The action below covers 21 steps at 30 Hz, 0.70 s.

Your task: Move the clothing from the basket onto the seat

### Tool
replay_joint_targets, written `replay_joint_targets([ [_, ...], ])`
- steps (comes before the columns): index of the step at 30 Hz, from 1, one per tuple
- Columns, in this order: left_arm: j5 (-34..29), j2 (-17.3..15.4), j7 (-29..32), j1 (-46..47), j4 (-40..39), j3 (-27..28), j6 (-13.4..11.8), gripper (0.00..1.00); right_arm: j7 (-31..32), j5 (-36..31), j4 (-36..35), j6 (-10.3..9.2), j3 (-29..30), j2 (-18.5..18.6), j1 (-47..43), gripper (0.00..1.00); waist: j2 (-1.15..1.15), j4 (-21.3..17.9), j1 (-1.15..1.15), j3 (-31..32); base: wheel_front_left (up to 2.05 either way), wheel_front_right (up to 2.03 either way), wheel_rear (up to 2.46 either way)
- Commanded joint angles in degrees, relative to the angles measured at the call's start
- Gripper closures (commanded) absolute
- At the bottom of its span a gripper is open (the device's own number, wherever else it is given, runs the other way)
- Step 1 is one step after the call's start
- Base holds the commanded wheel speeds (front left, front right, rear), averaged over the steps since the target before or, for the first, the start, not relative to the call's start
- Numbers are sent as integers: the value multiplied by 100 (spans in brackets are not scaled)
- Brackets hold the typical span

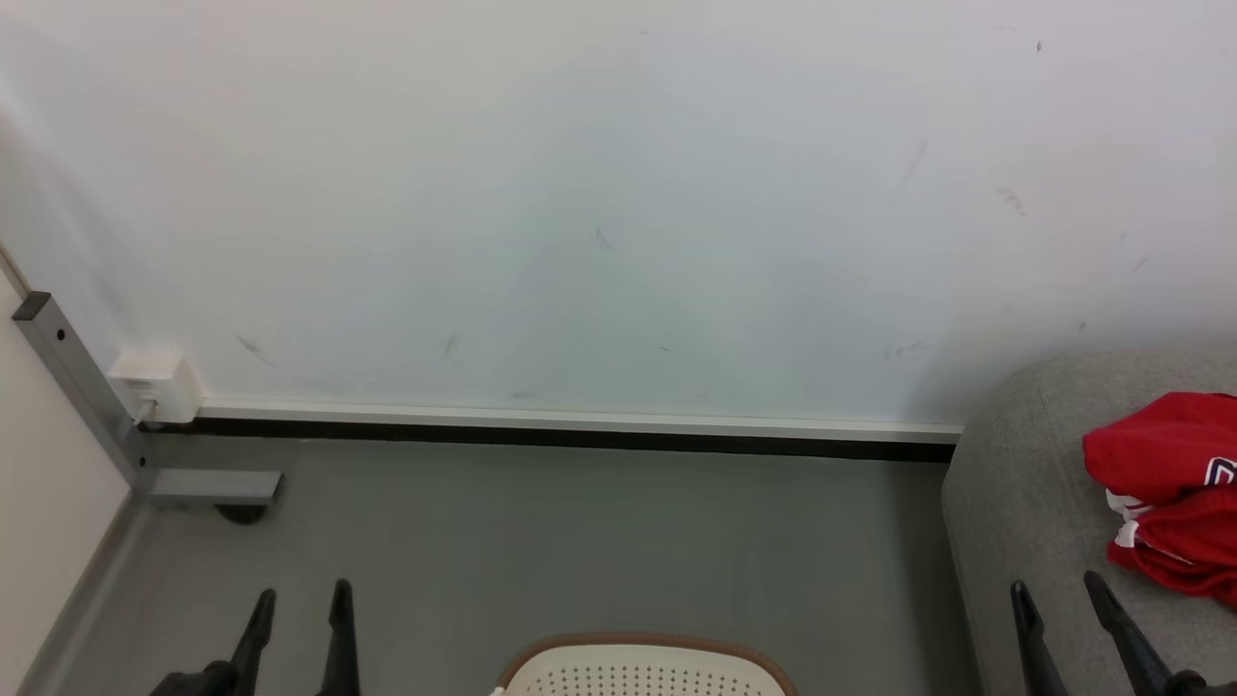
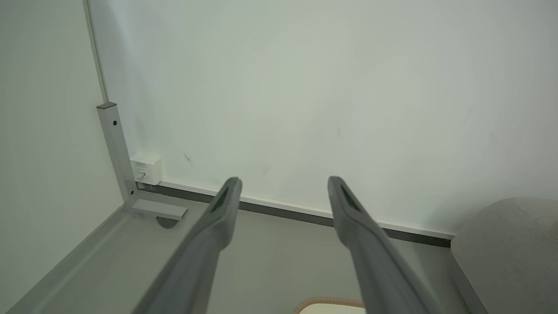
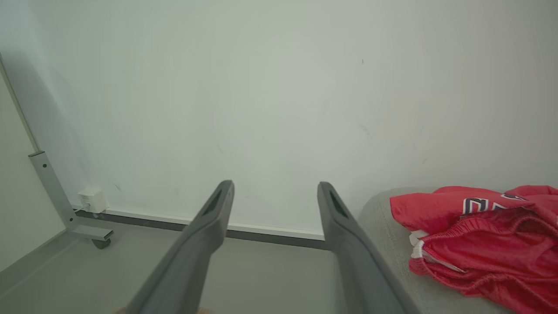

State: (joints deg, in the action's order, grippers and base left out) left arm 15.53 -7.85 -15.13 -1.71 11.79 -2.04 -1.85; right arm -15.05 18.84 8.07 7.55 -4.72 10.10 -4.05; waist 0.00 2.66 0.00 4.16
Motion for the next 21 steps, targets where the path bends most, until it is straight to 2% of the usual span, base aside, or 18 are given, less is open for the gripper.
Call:
replay_joint_targets([
  [1, -107, 60, -3, -72, 99, 88, 89, 0, -16, -149, 92, -13, -7, -3, -117, 0, 0, -20, 0, 5, 0, 0, 0],
  [9, -358, 217, -3, 65, 376, 367, 420, 0, -16, -395, 150, -13, -136, 0, -5, 0, 0, -90, 0, -34, 0, 0, 0],
  [21, -471, 393, -3, 116, 476, 603, 585, 0, -16, -400, 183, -13, -90, 30, 55, 0, 0, -135, 0, -67, 0, 0, 0],
])
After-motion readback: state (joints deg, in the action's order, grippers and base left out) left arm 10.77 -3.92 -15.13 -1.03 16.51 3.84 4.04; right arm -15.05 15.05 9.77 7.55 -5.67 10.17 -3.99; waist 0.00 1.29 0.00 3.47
